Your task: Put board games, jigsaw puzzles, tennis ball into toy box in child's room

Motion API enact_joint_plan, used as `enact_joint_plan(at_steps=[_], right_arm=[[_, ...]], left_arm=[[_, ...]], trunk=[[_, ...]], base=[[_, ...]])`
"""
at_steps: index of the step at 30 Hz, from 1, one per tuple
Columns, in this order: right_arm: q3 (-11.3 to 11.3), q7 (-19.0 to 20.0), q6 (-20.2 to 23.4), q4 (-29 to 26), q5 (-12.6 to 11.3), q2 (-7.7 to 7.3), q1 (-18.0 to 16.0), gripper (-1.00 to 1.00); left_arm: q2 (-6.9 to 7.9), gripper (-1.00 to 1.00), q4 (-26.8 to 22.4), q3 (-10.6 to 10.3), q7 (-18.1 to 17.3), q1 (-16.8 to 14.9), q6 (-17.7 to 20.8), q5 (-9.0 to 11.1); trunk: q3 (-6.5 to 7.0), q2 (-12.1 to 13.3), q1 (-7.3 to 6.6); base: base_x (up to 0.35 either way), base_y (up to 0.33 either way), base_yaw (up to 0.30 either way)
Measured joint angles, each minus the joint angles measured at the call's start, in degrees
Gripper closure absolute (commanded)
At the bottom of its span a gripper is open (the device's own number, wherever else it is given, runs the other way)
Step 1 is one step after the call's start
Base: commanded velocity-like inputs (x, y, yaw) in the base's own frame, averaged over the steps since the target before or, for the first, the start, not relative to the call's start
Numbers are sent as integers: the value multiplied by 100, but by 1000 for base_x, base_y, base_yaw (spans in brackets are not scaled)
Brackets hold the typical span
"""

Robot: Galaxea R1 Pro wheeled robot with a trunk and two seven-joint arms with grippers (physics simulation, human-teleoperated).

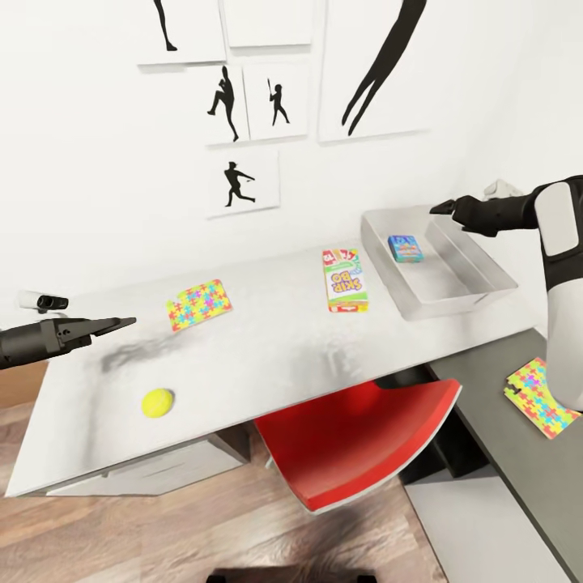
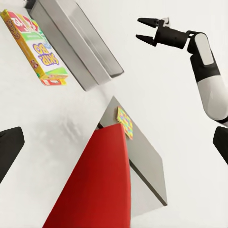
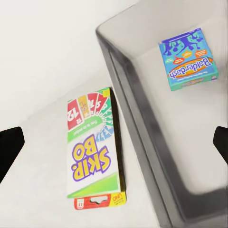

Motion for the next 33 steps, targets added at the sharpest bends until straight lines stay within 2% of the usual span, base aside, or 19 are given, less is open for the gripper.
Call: enact_joint_plan(at_steps=[13, 33], right_arm=[[-22, -1, 0, -7, -1, -99, 250, -100], [-12, -1, 0, -14, 5, -106, 300, -100]], left_arm=[[-1, -100, 1, -3, 0, 1, 0, 0], [-2, -100, 5, -6, 0, 0, 0, 0]], trunk=[[124, 0, 0], [316, 0, 0]], base=[[-4, 2, 0], [0, 0, 0]])
